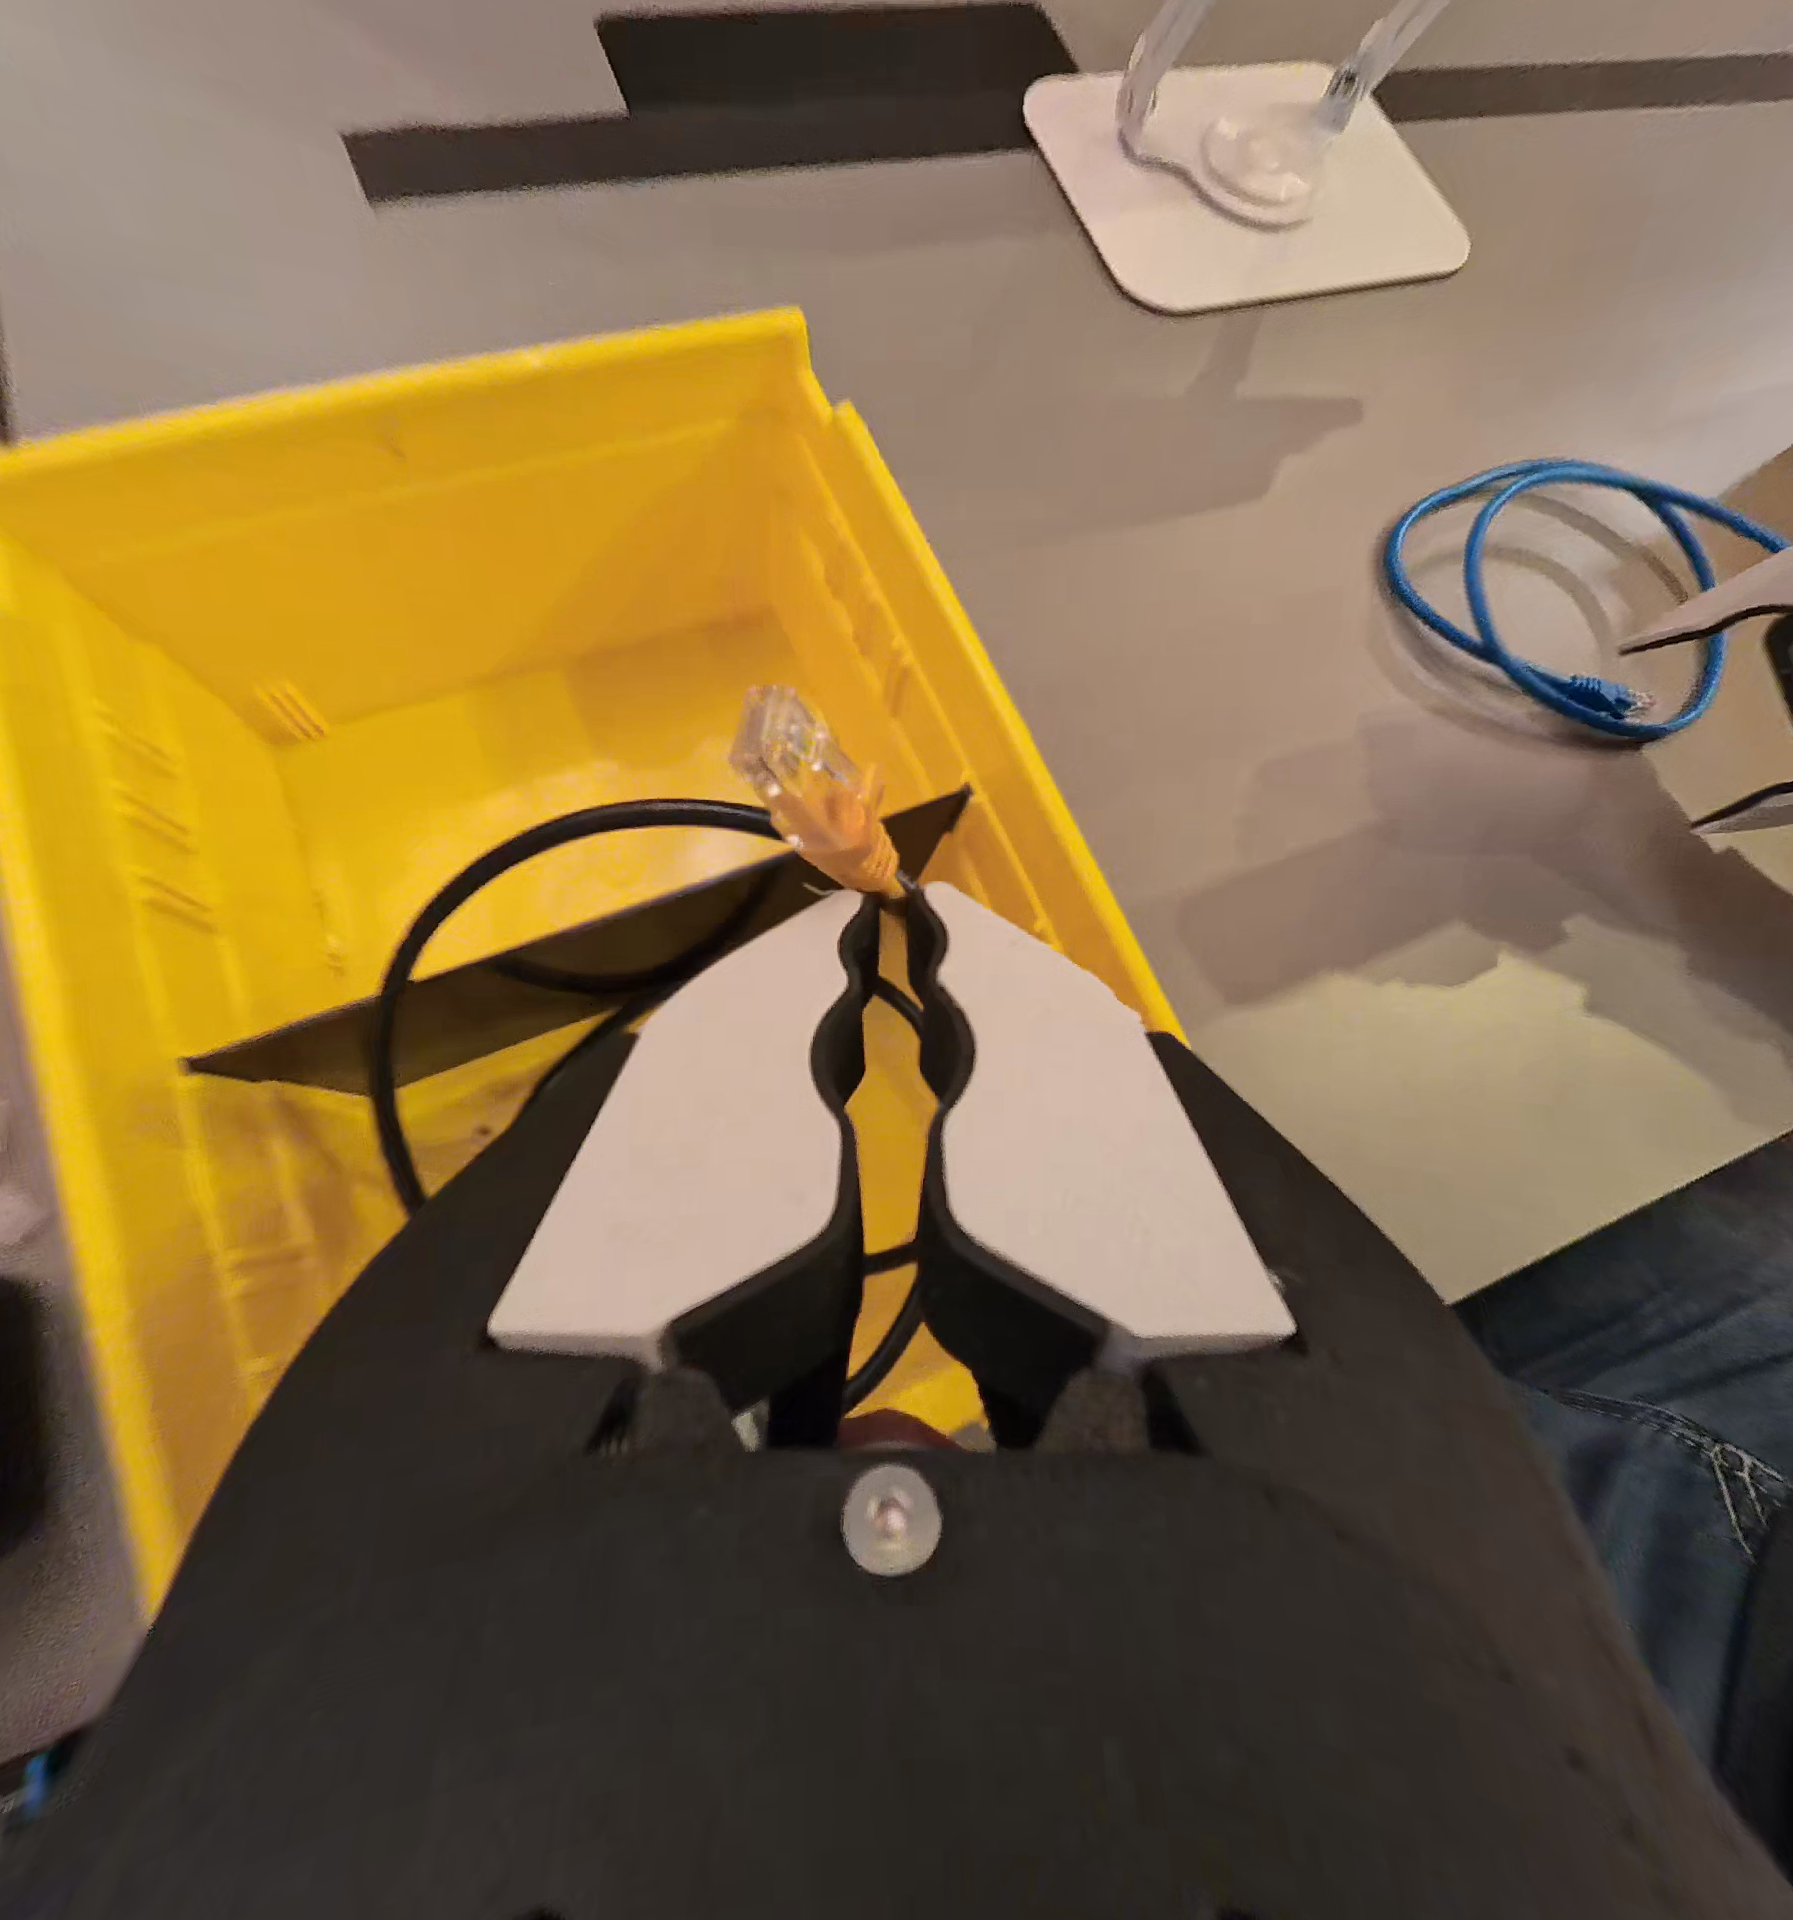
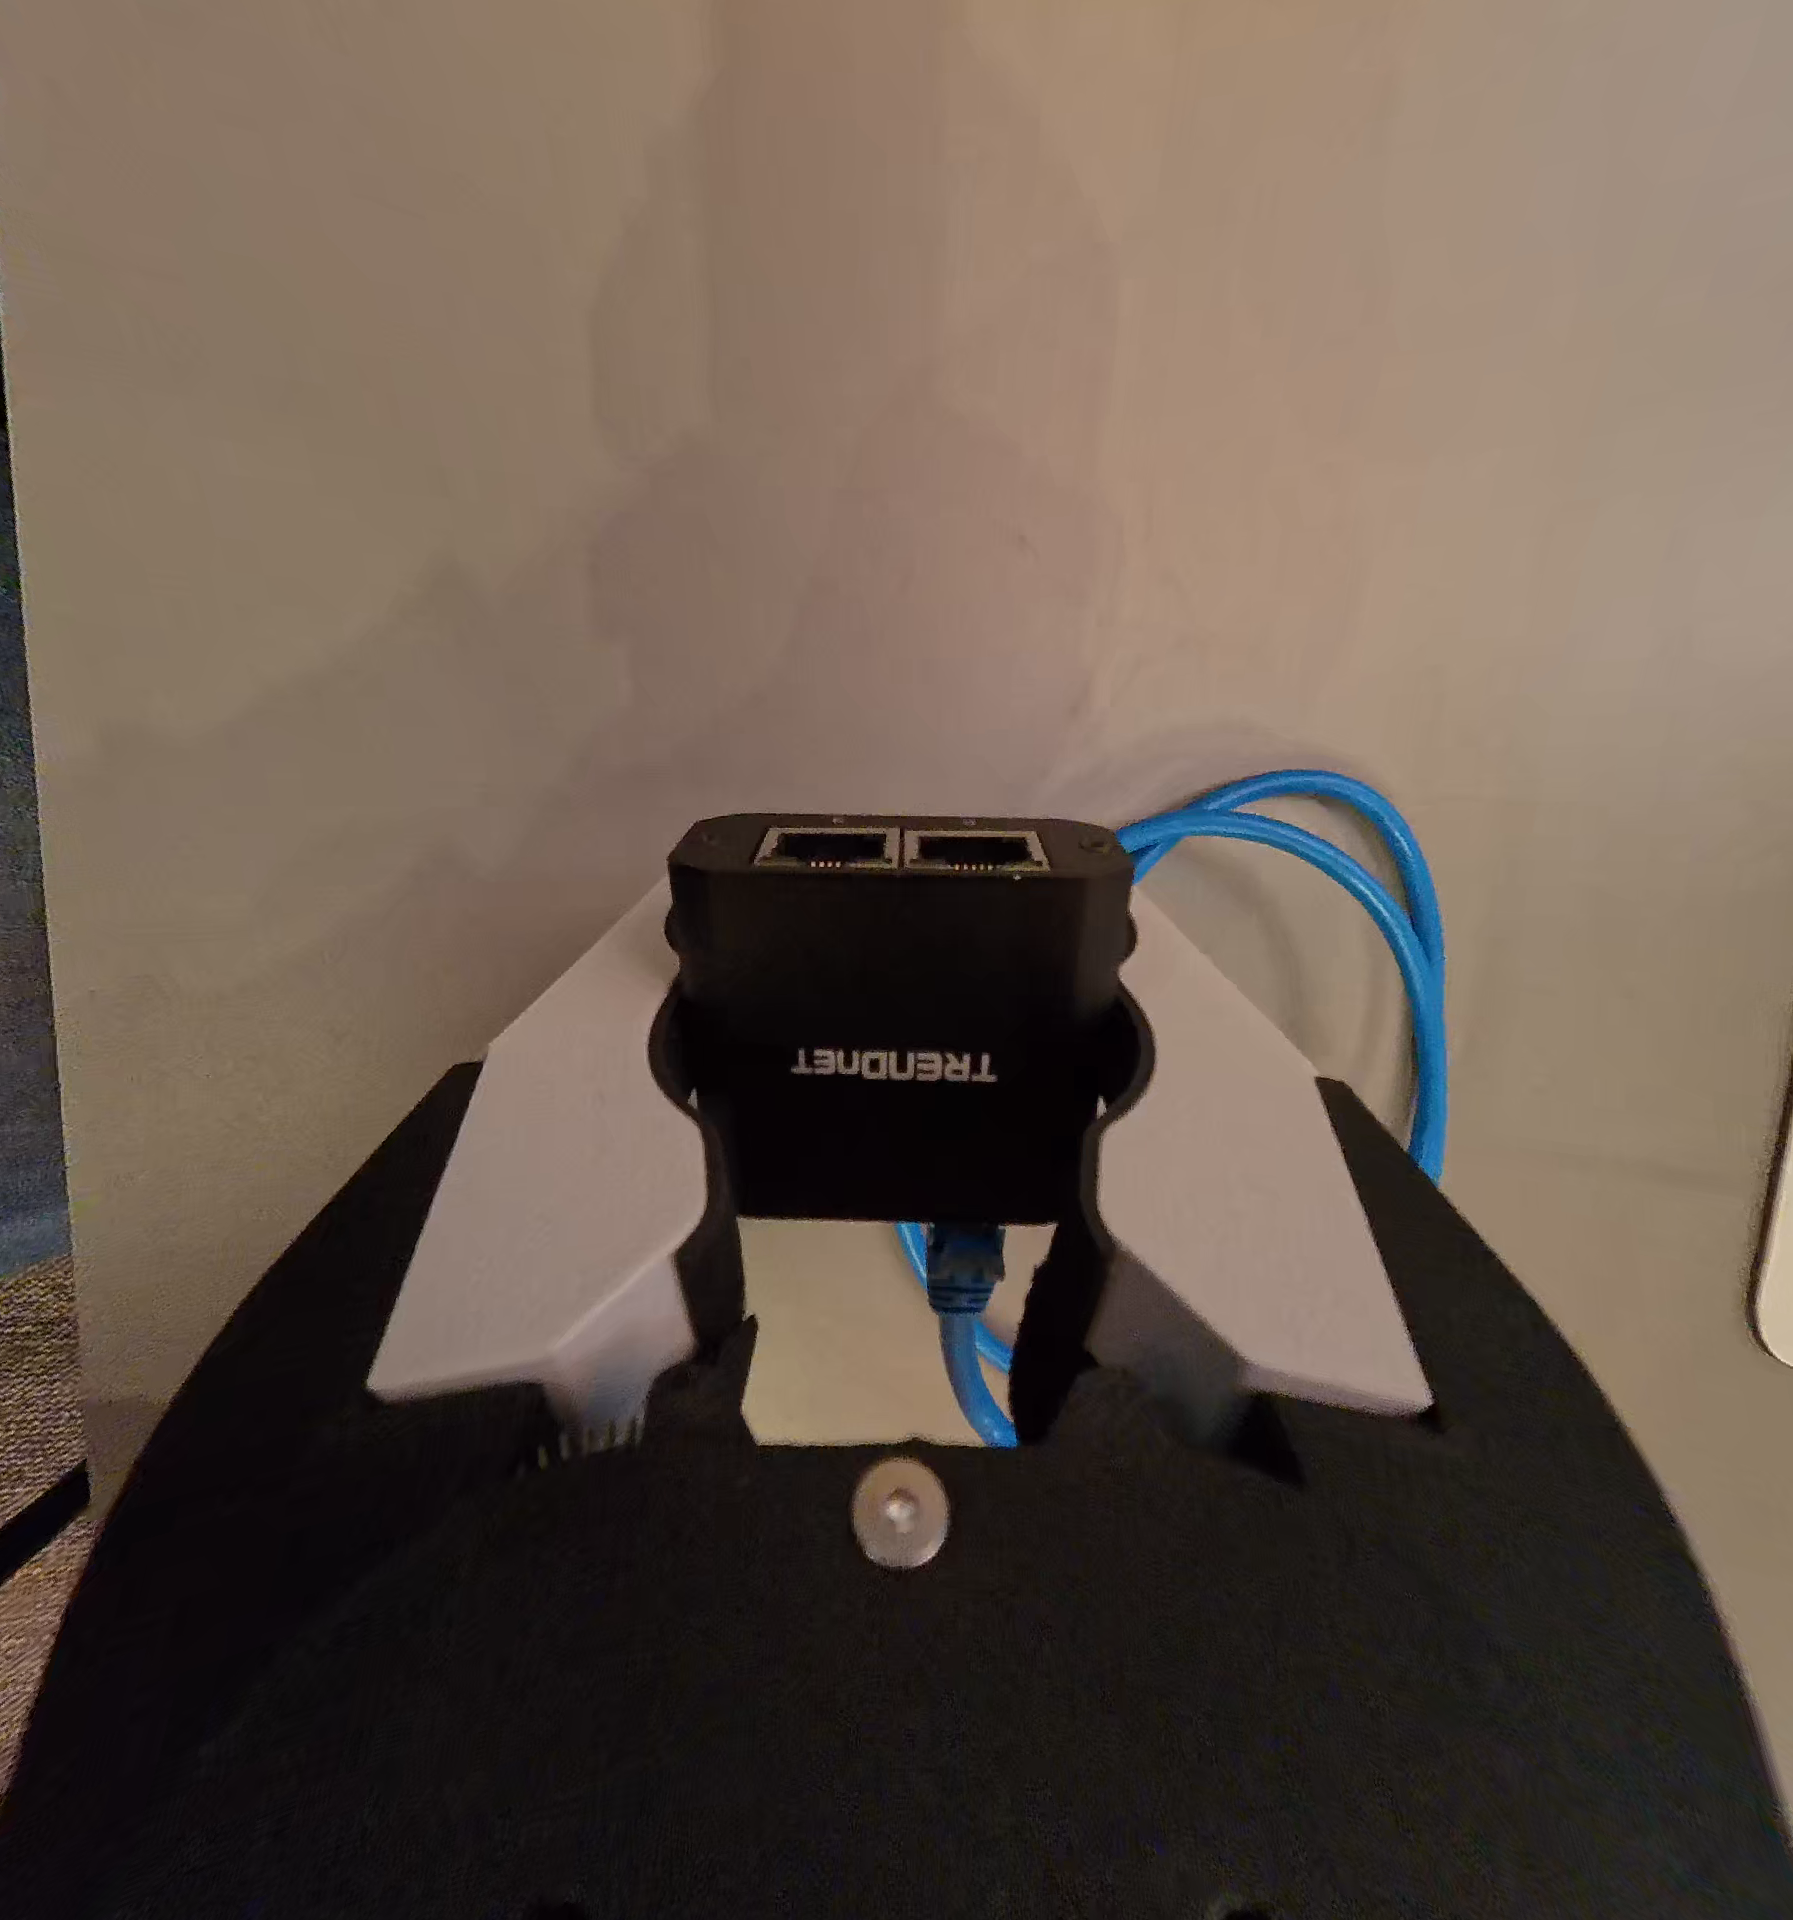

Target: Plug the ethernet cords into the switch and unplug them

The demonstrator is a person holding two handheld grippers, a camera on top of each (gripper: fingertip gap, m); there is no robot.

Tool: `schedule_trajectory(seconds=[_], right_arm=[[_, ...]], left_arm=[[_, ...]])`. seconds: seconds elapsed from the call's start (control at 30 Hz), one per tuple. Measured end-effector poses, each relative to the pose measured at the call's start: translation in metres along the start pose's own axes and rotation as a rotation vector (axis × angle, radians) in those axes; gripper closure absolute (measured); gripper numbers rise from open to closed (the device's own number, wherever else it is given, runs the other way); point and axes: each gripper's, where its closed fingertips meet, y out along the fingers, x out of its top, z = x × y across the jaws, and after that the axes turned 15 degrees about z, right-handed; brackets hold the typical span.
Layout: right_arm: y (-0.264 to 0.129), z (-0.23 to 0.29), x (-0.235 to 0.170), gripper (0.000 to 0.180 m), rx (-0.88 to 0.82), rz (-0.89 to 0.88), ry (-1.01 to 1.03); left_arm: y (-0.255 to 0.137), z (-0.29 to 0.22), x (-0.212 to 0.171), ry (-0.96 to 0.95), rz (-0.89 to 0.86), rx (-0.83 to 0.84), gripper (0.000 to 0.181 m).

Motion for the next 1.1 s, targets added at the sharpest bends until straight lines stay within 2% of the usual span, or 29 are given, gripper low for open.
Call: schedule_trajectory(seconds=[0.03, 0.17, 0.3, 0.43, 0.53, 0.6, 0.67, 0.87, 0.93, 1.1], right_arm=[[0.002, 0.001, -0.002, 0.107, 0.01, 0.008, 0.005], [0.014, 0.004, -0.013, 0.107, 0.06, 0.056, 0.029], [0.026, 0.011, -0.017, 0.107, 0.116, 0.075, 0.033], [0.026, 0.01, -0.015, 0.107, 0.111, 0.081, 0.039], [0.028, 0.009, -0.016, 0.106, 0.116, 0.088, 0.045], [0.027, 0.009, -0.016, 0.107, 0.122, 0.088, 0.048], [0.027, 0.009, -0.016, 0.107, 0.123, 0.091, 0.043], [0.028, 0.009, -0.016, 0.107, 0.122, 0.082, 0.039], [0.028, 0.009, -0.016, 0.107, 0.124, 0.075, 0.039], [0.028, 0.009, -0.016, 0.107, 0.123, 0.078, 0.038]], left_arm=[[-0.01, 0.0, 0.005, 0.012, -0.018, 0.006, 0.176], [-0.04, 0.002, 0.018, 0.054, -0.036, 0.007, 0.176], [-0.046, 0.003, 0.02, 0.168, 0.07, 0.051, 0.176], [-0.04, 0.022, 0.023, 0.344, 0.197, 0.292, 0.177], [-0.037, 0.037, 0.031, 0.397, 0.195, 0.411, 0.181], [-0.046, 0.045, 0.045, 0.425, 0.13, 0.502, 0.181], [-0.043, 0.045, 0.048, 0.395, 0.104, 0.451, 0.181], [-0.014, 0.05, 0.008, 0.422, 0.315, 0.337, 0.179], [-0.004, 0.049, 0.005, 0.498, 0.335, 0.327, 0.173], [0.022, 0.073, -0.008, 0.74, 0.489, 0.445, 0.152]])
